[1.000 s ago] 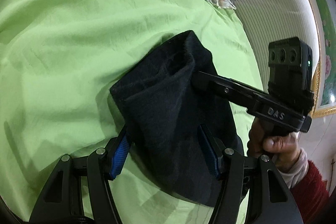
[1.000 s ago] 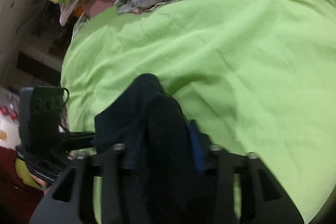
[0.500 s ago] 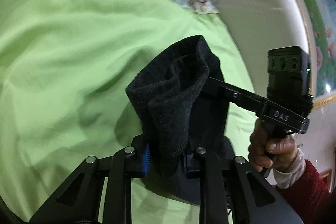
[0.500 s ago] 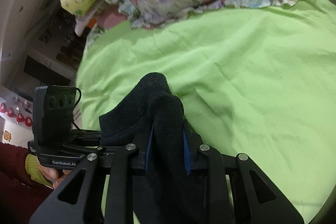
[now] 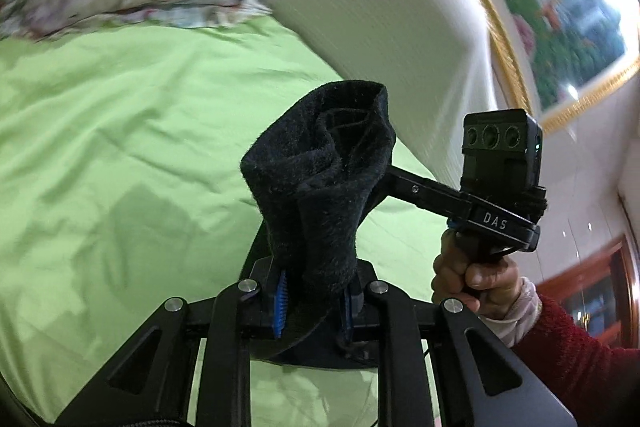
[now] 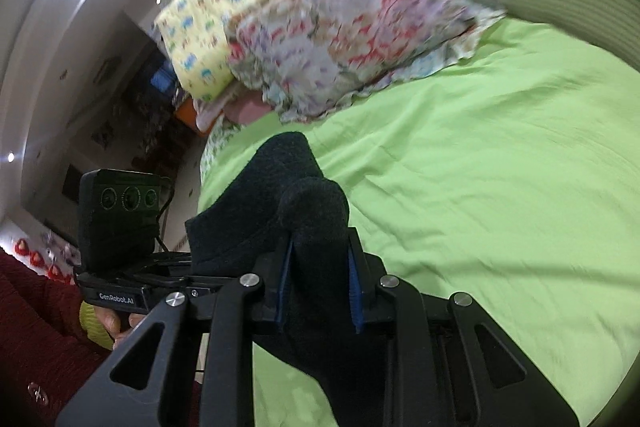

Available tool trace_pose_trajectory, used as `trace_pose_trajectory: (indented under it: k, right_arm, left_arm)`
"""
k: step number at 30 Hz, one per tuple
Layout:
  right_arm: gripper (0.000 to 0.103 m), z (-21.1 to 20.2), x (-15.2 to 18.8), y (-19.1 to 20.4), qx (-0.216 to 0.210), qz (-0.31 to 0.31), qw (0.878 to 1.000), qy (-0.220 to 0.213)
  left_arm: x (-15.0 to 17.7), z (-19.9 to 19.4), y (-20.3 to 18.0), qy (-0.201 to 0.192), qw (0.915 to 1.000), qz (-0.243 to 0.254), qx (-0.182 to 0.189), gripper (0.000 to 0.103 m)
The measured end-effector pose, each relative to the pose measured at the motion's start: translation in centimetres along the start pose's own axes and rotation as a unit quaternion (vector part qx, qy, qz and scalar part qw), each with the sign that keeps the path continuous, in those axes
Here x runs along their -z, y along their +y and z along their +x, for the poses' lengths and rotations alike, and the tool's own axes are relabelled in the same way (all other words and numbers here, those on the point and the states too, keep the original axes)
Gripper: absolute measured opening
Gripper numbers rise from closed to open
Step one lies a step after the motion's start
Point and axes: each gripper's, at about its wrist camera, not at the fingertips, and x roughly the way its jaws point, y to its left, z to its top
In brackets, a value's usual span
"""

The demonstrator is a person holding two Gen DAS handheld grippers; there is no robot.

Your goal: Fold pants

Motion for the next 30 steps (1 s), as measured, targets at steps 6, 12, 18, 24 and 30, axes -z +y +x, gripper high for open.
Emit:
trace_pose_trajectory:
  k: [6, 12, 18, 24, 30]
  right_arm:
    - [0.025, -5.3, 4.1, -0.6, 0.027, 0.034, 0.998, -0.051]
    - [0.025, -9.5, 8.8, -1.9, 0.044, 0.075, 0.991, -0.102]
    - [0.025, -12.8, 12.7, -3.6, 0.057, 0.110, 0.983, -0.135]
    - [0.025, -14.7, 15.8, -5.3, 0.071, 0.138, 0.976, -0.153]
    - [0.026, -14.9, 19.0, -7.2, 0.096, 0.180, 0.968, -0.148]
  left_arm:
    - [1.9, 1.6, -4.7, 0.026, 0.9983, 0.050, 0.017, 0.018]
    - [4.6, 4.3, -9.8, 0.067, 0.9909, 0.113, 0.028, 0.018]
    - [6.8, 7.2, -13.4, 0.106, 0.9822, 0.151, 0.037, 0.018]
    - [8.9, 10.2, -16.0, 0.139, 0.9707, 0.194, 0.028, 0.019]
    - [11.3, 13.7, -17.2, 0.171, 0.9559, 0.238, 0.004, 0.019]
